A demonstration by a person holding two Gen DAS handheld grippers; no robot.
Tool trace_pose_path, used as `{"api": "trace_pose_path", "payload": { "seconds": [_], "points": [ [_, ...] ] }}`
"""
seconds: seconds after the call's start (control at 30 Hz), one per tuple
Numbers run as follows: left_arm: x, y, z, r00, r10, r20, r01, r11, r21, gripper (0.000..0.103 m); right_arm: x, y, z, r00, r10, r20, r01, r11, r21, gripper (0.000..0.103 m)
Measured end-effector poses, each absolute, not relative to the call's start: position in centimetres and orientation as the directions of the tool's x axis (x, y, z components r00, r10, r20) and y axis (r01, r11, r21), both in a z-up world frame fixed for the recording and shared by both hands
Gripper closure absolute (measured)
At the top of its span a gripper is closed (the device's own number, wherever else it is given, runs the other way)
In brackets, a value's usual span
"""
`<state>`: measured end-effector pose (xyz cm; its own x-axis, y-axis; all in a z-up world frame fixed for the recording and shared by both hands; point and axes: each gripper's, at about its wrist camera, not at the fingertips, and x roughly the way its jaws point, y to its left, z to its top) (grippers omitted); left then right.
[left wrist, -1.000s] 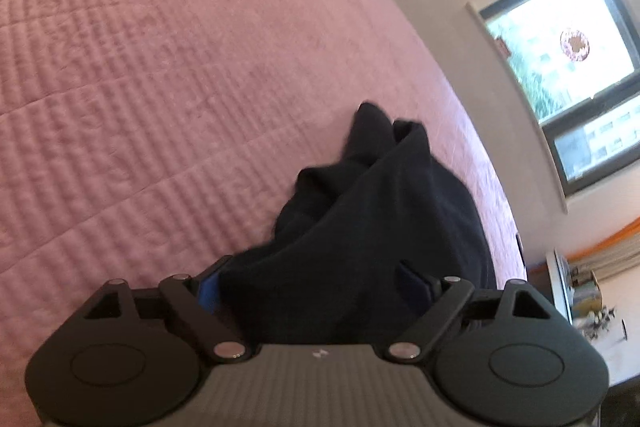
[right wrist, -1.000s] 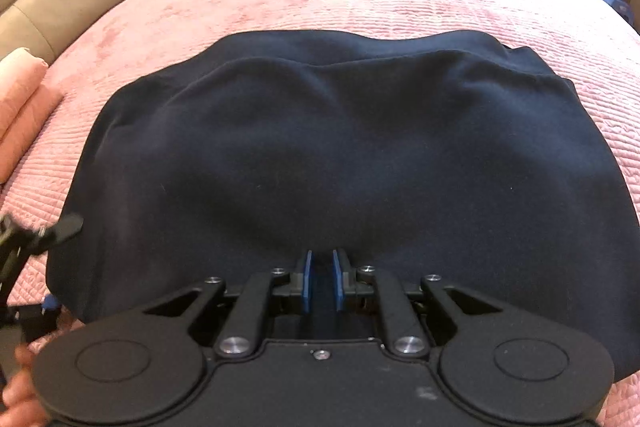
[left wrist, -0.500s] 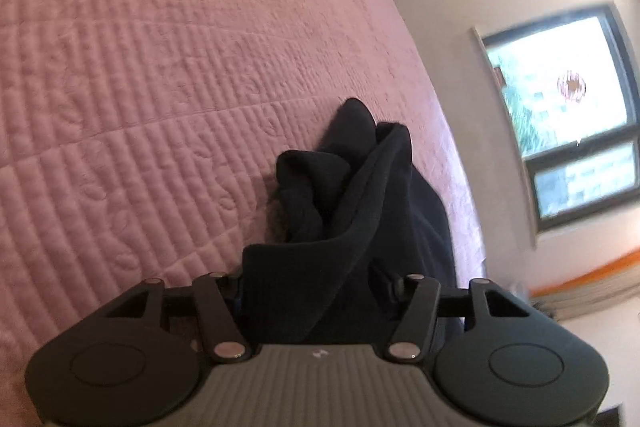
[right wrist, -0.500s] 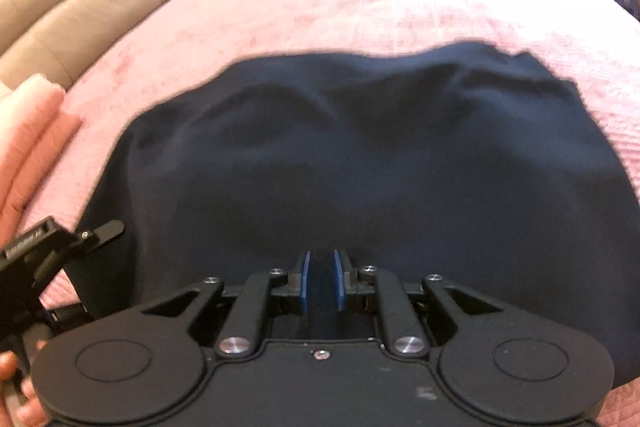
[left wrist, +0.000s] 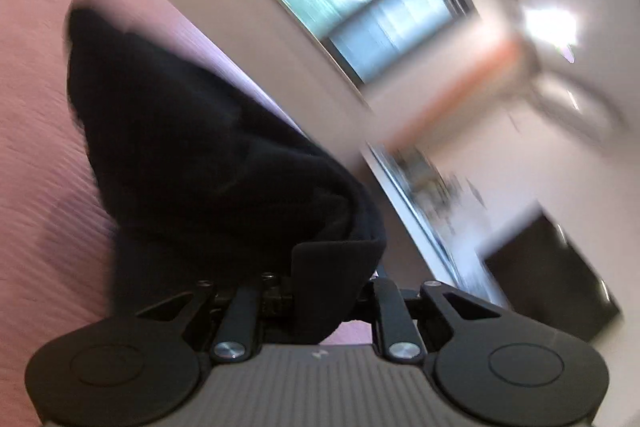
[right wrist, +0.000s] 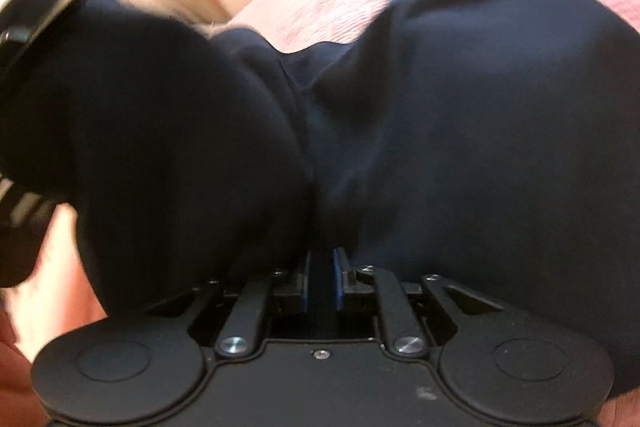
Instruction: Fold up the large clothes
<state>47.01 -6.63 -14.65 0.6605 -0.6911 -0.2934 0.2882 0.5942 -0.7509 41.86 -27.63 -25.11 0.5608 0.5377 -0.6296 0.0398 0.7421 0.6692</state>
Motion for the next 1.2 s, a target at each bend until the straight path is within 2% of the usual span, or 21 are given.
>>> {"api": "trace_pose_path", "payload": {
  "seconds": [0.1, 0.27, 0.33, 0.47, 0.53, 0.6, 0.7, 0.8, 0.83, 0.87, 0.9, 0.93, 1.07, 1.13, 1.2],
  "points": [
    [49.0, -10.9, -16.6, 0.537, -0.771, -0.343, 0.330, 0.566, -0.755, 0.086, 40.6, -29.8, -24.7, 0.584, 0.509, -0.632, 0.083, 0.737, 0.670, 0.100],
    [50.4, -15.7, -19.6, 0.378, -0.815, -0.439, 0.384, 0.569, -0.727, 0.086, 36.9, -35.9, -22.8, 0.629, 0.396, -0.669, 0.175, 0.766, 0.618, 0.101],
    [50.5, -16.9, -20.6, 0.327, -0.826, -0.460, 0.400, 0.562, -0.724, 0.086, 36.0, -38.3, -21.9, 0.632, 0.305, -0.712, 0.224, 0.808, 0.545, 0.076],
    [50.0, -19.6, -22.3, 0.296, -0.807, -0.512, 0.412, 0.591, -0.694, 0.086, 35.6, -43.6, -21.3, 0.625, 0.158, -0.764, 0.322, 0.840, 0.437, 0.075],
    [49.9, -20.7, -21.8, 0.281, -0.811, -0.514, 0.428, 0.585, -0.689, 0.086, 36.3, -45.4, -20.2, 0.647, 0.118, -0.753, 0.341, 0.838, 0.425, 0.075],
    [49.8, -22.2, -21.0, 0.284, -0.793, -0.539, 0.489, 0.604, -0.629, 0.084, 37.2, -46.2, -18.5, 0.689, 0.076, -0.721, 0.322, 0.859, 0.399, 0.075],
    [50.0, -23.2, -22.9, 0.251, -0.763, -0.596, 0.470, 0.634, -0.614, 0.084, 40.1, -46.3, -16.0, 0.736, 0.049, -0.675, 0.261, 0.900, 0.350, 0.075],
    [49.4, -24.2, -23.8, 0.234, -0.731, -0.641, 0.514, 0.653, -0.557, 0.084, 44.1, -45.0, -14.3, 0.754, 0.133, -0.643, 0.128, 0.931, 0.343, 0.074],
    [49.0, -24.6, -23.4, 0.240, -0.717, -0.654, 0.539, 0.659, -0.524, 0.081, 45.6, -44.1, -13.7, 0.754, 0.188, -0.630, 0.055, 0.937, 0.345, 0.070],
    [48.6, -25.0, -22.9, 0.243, -0.708, -0.663, 0.557, 0.661, -0.503, 0.078, 46.8, -43.2, -13.1, 0.745, 0.241, -0.622, -0.018, 0.939, 0.343, 0.068],
    [48.2, -25.0, -22.4, 0.230, -0.711, -0.665, 0.573, 0.651, -0.498, 0.067, 48.3, -41.9, -12.4, 0.734, 0.294, -0.612, -0.101, 0.939, 0.329, 0.060],
    [47.7, -24.7, -21.9, 0.196, -0.725, -0.660, 0.589, 0.625, -0.512, 0.055, 49.5, -40.6, -11.8, 0.727, 0.330, -0.603, -0.166, 0.936, 0.311, 0.057],
    [46.5, -21.7, -18.7, 0.147, -0.753, -0.642, 0.608, 0.580, -0.542, 0.055, 52.5, -35.0, -10.7, 0.720, 0.386, -0.576, -0.368, 0.917, 0.155, 0.057],
    [46.7, -19.1, -16.9, 0.173, -0.767, -0.618, 0.606, 0.577, -0.547, 0.056, 53.6, -32.8, -11.0, 0.703, 0.410, -0.581, -0.432, 0.895, 0.109, 0.063],
    [47.5, -16.5, -14.9, 0.254, -0.761, -0.596, 0.570, 0.616, -0.543, 0.055, 54.3, -31.1, -12.0, 0.686, 0.420, -0.594, -0.479, 0.875, 0.065, 0.063]
  ]
}}
